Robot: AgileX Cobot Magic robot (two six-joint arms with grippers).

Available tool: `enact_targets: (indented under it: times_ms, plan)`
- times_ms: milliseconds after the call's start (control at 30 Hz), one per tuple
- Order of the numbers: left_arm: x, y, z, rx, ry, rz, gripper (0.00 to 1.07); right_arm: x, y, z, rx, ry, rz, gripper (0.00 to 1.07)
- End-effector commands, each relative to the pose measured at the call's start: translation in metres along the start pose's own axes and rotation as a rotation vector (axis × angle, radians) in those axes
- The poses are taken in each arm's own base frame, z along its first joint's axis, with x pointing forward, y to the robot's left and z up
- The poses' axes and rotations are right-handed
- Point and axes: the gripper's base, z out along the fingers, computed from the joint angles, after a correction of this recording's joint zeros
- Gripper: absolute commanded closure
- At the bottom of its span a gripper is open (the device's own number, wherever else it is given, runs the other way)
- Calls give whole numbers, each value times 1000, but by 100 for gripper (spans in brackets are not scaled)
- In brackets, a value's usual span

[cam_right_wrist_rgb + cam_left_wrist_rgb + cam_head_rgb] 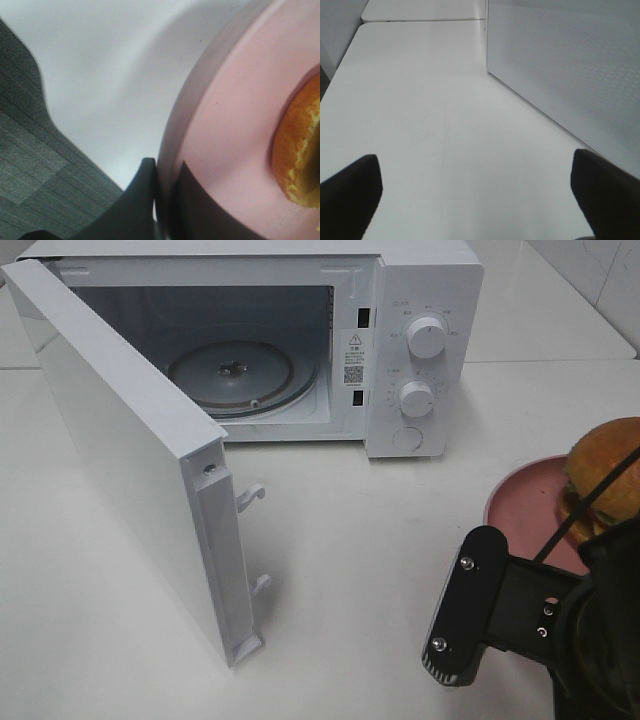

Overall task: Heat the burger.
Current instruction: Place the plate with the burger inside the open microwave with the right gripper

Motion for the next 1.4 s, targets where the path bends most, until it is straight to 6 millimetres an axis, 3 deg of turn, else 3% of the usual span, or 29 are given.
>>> enact_targets:
  times_ms: [33,1133,1400]
  plan:
    - [1,0,-2,0,-29,-6,12,-3,-7,0,90,-49,-92,107]
    - [1,0,-2,0,-29,-6,12,-25,-1,-4,81,-290,-428,107]
    - [1,0,-2,0,-29,-6,12,-33,-11,4,60,-343,-521,107]
